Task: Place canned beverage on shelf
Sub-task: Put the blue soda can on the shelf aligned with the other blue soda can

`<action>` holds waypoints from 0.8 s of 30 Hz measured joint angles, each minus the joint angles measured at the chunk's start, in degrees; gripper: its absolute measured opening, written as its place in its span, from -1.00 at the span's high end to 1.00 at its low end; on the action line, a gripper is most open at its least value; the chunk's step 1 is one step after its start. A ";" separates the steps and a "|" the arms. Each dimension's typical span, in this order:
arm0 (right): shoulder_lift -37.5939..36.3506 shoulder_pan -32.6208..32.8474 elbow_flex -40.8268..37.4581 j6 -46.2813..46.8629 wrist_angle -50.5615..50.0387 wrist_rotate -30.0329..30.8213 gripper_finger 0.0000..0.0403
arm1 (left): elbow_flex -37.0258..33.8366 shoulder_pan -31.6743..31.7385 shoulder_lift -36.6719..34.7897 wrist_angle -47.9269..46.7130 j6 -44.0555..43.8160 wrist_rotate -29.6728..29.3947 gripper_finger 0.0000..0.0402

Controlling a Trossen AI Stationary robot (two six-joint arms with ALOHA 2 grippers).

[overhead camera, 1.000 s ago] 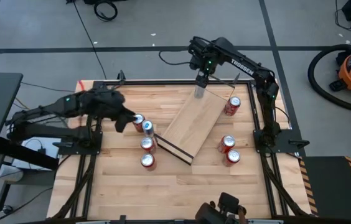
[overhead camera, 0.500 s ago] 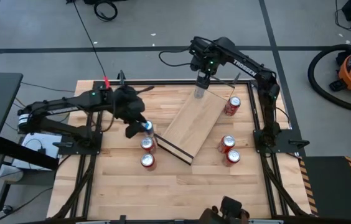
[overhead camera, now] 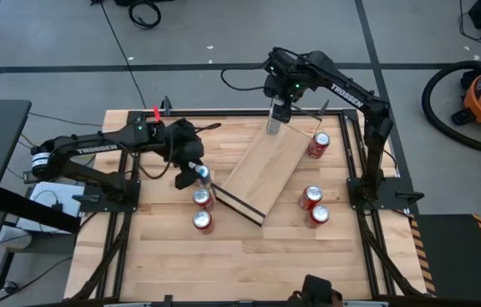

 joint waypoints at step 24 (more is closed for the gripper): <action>-0.91 -0.57 -7.48 -3.28 3.81 -1.08 -0.58 | -0.14 -0.56 1.61 -0.16 3.17 -4.54 -0.38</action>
